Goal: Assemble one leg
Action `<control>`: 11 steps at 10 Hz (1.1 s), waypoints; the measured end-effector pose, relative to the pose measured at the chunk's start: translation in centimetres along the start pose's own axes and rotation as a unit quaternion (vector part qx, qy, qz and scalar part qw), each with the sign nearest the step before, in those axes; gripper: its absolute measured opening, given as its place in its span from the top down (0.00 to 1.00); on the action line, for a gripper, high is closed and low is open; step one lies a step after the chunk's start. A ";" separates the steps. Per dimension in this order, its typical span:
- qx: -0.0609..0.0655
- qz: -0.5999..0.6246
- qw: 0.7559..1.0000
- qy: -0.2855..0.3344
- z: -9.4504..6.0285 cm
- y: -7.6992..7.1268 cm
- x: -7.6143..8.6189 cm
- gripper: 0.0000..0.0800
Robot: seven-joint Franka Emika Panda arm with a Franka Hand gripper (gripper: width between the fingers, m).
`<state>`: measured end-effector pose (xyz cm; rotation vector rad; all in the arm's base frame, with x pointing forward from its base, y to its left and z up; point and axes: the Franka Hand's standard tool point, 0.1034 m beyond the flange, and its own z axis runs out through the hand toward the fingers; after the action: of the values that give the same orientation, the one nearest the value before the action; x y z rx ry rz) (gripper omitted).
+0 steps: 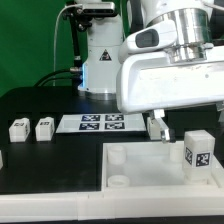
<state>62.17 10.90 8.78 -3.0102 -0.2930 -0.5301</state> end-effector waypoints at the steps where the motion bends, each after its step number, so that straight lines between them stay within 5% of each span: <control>1: 0.010 0.005 0.998 -0.063 0.1 -0.2 0.0 0.19; 5: 0.038 0.015 0.965 -0.260 0.3 -0.6 0.0 0.19; 6: 0.039 0.015 0.965 -0.257 0.8 -0.4 1.1 0.19; 9: 0.039 0.015 0.965 -0.258 0.9 -0.4 1.0 0.19; 11: 0.036 0.028 0.965 -0.259 0.9 -0.4 1.0 0.51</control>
Offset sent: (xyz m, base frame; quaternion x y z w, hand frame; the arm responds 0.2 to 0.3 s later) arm 0.0149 -0.0016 0.0044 -0.0154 -0.2816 0.0024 0.9594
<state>63.31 11.54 8.31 -3.0202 -0.2439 0.2788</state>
